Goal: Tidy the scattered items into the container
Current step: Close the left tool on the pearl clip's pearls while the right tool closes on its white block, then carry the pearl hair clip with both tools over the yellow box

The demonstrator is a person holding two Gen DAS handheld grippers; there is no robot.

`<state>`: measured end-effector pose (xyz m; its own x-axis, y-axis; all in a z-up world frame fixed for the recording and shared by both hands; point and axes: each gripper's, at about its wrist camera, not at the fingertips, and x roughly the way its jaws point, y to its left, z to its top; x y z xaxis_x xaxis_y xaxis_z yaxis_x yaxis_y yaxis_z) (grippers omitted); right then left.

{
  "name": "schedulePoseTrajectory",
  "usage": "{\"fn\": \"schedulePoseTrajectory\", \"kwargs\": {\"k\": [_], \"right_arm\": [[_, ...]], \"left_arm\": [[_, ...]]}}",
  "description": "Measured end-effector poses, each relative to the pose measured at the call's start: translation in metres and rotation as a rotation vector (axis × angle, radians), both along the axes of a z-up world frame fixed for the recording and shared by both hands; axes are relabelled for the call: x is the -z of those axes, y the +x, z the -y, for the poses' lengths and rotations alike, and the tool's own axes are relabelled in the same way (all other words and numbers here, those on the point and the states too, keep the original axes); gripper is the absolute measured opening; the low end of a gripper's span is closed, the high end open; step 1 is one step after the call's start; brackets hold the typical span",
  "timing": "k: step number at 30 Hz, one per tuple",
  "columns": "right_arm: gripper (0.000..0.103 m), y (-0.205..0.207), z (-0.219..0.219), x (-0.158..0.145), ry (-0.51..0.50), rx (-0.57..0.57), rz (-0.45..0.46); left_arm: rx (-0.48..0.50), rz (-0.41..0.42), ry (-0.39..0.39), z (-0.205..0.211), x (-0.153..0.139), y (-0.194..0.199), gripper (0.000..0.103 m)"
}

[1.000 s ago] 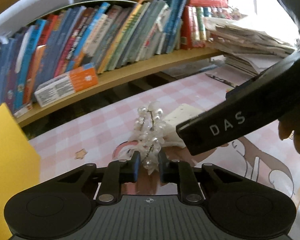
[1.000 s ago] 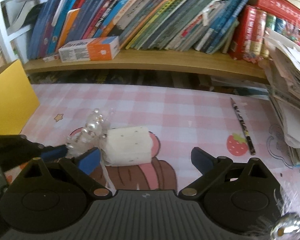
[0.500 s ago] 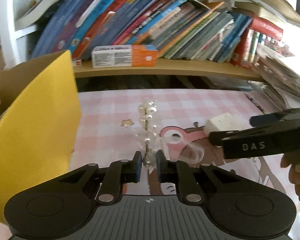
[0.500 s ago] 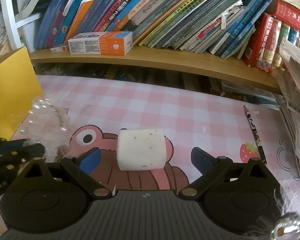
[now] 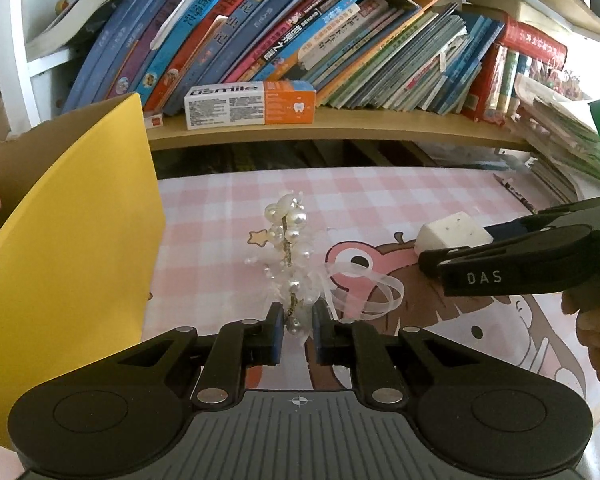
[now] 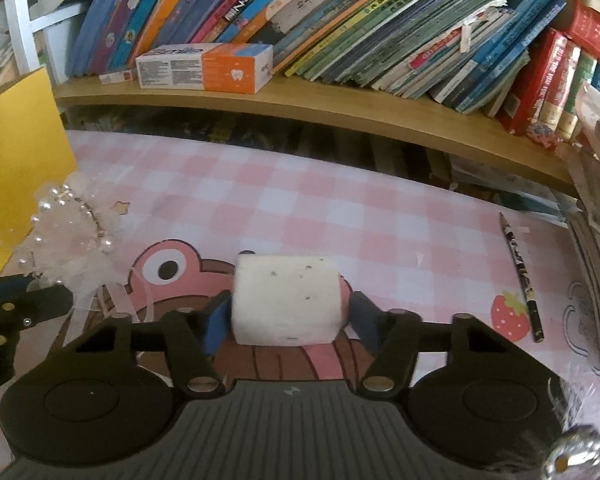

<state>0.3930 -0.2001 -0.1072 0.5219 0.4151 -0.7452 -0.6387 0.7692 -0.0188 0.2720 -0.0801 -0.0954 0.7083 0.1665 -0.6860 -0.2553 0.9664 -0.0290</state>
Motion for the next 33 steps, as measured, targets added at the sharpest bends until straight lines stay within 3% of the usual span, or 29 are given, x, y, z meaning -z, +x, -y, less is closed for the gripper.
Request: {"fn": "schedulePoseTrajectory", "kwargs": {"k": [9, 33], "right_arm": [[0.046, -0.011, 0.005, -0.009, 0.007, 0.019, -0.036], [0.045, -0.111, 0.051, -0.043, 0.065, 0.023, -0.099]], "left_arm": [[0.048, 0.021, -0.009, 0.002, -0.010, -0.009, 0.011], [0.144, 0.075, -0.012, 0.021, -0.053, -0.093, 0.010]]}}
